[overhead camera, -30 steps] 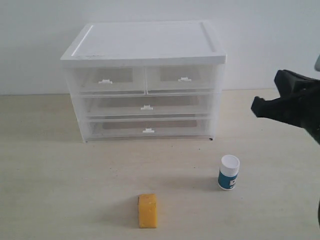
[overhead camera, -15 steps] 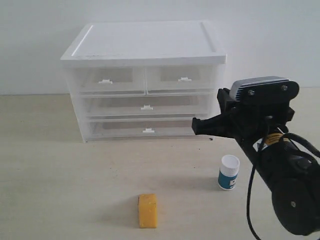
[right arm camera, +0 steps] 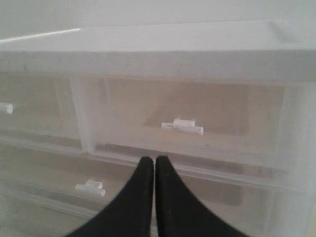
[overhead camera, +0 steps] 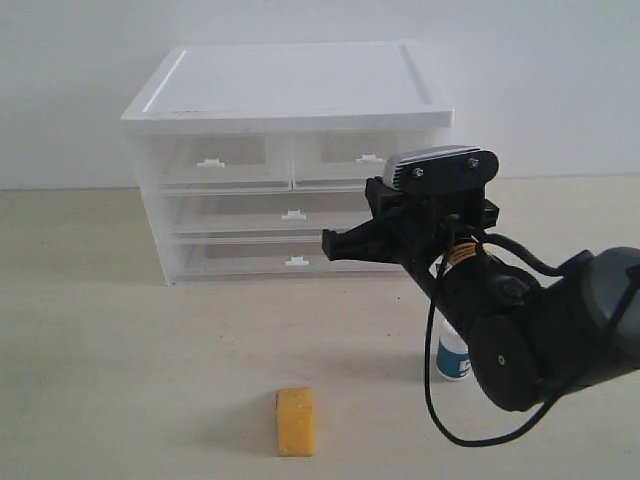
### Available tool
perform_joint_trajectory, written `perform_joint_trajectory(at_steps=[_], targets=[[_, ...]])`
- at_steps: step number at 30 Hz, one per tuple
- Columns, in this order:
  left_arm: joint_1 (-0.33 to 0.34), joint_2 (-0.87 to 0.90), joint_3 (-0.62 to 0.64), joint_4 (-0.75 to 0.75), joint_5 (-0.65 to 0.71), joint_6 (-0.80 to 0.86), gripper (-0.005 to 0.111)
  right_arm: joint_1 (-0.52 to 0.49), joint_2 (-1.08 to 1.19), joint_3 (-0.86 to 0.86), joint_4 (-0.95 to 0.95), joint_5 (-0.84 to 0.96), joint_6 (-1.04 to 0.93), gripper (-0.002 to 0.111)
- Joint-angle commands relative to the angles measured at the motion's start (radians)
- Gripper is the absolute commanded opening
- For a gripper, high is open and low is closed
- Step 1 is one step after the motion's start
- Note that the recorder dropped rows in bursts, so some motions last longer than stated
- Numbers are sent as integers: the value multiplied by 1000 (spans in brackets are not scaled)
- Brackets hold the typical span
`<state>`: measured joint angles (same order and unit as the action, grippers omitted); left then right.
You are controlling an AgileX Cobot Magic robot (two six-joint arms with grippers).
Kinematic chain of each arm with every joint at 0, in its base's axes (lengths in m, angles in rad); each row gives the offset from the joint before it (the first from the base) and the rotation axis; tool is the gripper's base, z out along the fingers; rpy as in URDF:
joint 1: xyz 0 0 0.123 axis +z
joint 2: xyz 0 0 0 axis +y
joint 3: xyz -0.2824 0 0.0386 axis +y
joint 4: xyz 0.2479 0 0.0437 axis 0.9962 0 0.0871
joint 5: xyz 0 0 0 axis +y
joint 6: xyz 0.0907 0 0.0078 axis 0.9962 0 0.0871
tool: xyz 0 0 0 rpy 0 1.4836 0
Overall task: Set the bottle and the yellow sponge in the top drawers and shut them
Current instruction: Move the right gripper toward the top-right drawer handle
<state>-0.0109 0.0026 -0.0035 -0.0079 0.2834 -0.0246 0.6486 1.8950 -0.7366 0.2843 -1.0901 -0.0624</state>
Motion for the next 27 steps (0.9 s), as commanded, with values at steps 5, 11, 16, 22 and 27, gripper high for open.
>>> perform_joint_trajectory(at_steps=[5,11,16,22,27], targets=[[2,-3,4,2,-6,-8,4,0,48,-54,101,10,-26,15],[2,-3,4,2,-6,-8,4,0,70,-82,116,-10,-22,62],[2,-3,4,2,-6,-8,4,0,70,-86,123,-80,-42,67],[2,-3,4,2,-6,-8,4,0,70,-115,146,-71,-70,67],[2,-3,4,2,-6,-8,4,0,71,-146,183,-30,-77,67]])
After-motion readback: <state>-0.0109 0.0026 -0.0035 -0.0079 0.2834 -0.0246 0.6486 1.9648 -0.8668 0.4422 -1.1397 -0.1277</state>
